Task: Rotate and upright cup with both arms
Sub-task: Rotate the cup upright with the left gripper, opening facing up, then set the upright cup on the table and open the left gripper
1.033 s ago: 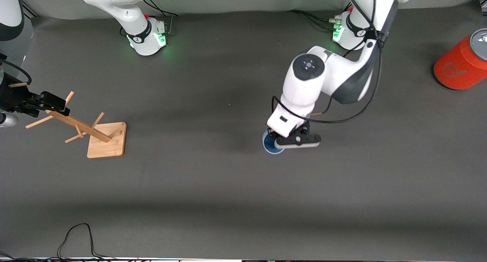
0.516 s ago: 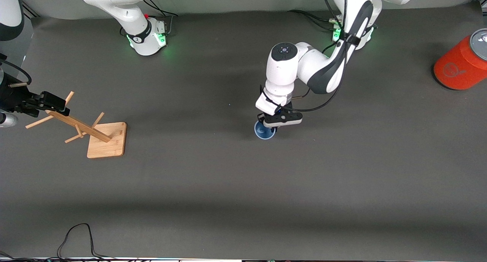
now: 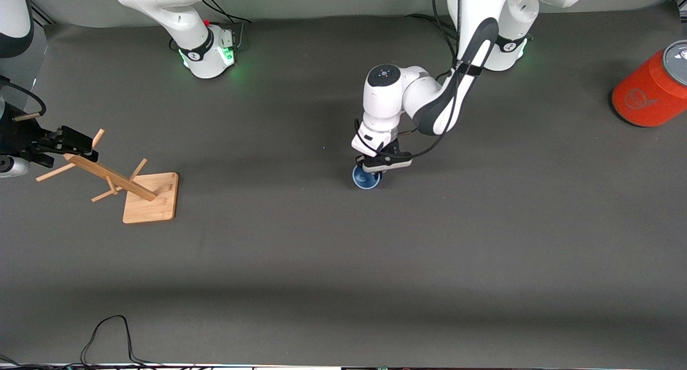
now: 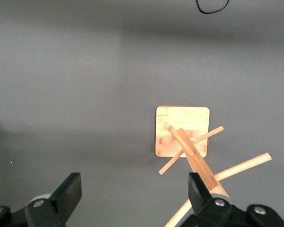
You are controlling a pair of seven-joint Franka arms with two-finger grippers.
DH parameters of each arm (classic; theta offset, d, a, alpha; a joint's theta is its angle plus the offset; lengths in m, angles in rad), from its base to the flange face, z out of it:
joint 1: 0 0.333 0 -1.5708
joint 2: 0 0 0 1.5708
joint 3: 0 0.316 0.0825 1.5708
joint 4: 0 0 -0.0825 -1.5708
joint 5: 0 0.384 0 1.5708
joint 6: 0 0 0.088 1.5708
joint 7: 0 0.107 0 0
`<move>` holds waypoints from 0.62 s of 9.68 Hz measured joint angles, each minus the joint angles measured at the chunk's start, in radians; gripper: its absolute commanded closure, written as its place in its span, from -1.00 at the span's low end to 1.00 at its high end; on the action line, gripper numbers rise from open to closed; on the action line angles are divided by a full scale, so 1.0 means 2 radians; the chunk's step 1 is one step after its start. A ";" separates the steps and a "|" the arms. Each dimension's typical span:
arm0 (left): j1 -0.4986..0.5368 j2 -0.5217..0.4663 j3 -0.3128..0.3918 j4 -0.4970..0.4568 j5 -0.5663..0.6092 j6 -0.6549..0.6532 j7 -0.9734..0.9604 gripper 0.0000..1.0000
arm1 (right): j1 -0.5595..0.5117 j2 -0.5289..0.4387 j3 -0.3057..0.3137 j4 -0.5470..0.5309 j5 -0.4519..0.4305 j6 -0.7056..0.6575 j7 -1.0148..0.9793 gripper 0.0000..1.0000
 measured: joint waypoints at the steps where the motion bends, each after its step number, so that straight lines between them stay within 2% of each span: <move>1: 0.000 0.000 0.000 0.000 0.001 0.000 -0.001 -0.77 | 0.000 0.000 0.000 0.000 0.000 -0.001 -0.001 -1.00; 2: 0.000 0.003 0.000 -0.001 0.001 0.000 -0.001 -1.00 | 0.000 0.000 0.000 0.000 0.000 -0.001 -0.001 -1.00; 6: 0.000 0.000 0.000 0.004 0.001 -0.006 -0.002 -1.00 | 0.000 0.000 0.000 0.000 0.000 -0.002 -0.001 -1.00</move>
